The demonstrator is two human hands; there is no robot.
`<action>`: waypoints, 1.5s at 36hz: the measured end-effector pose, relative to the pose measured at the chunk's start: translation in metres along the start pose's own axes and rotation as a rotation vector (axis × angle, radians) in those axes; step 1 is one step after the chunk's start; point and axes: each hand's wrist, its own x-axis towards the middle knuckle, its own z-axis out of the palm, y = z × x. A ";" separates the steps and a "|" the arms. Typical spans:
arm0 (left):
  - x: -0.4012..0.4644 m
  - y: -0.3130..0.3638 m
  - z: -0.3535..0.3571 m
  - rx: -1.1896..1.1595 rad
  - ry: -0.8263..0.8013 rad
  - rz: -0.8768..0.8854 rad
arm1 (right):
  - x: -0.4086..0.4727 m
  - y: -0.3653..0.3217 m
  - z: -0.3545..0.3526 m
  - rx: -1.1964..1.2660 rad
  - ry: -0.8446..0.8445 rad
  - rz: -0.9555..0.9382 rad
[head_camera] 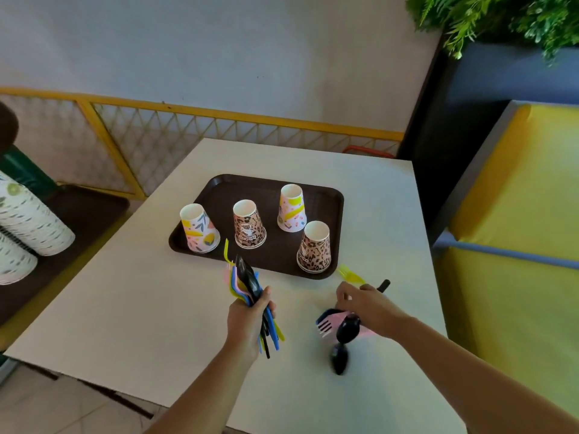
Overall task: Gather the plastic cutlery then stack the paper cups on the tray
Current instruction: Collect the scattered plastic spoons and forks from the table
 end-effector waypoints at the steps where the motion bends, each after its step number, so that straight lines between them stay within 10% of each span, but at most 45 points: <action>1: 0.000 -0.001 0.000 -0.001 0.004 0.000 | -0.001 0.001 0.001 0.061 0.011 0.034; 14: 0.003 0.008 0.010 0.035 -0.073 0.004 | -0.015 -0.014 0.000 0.274 0.312 0.253; 24: 0.011 0.027 0.018 0.085 -0.226 0.017 | -0.010 -0.043 0.008 1.049 0.686 1.054; 31: 0.019 0.037 0.009 0.216 -0.329 0.028 | -0.008 -0.066 0.038 1.094 0.910 1.434; 40: 0.033 0.053 -0.010 0.301 -0.444 0.045 | 0.013 -0.077 0.023 0.966 0.719 1.810; 54: 0.061 0.065 -0.027 0.356 -0.542 0.047 | 0.024 -0.081 0.020 0.847 0.715 1.834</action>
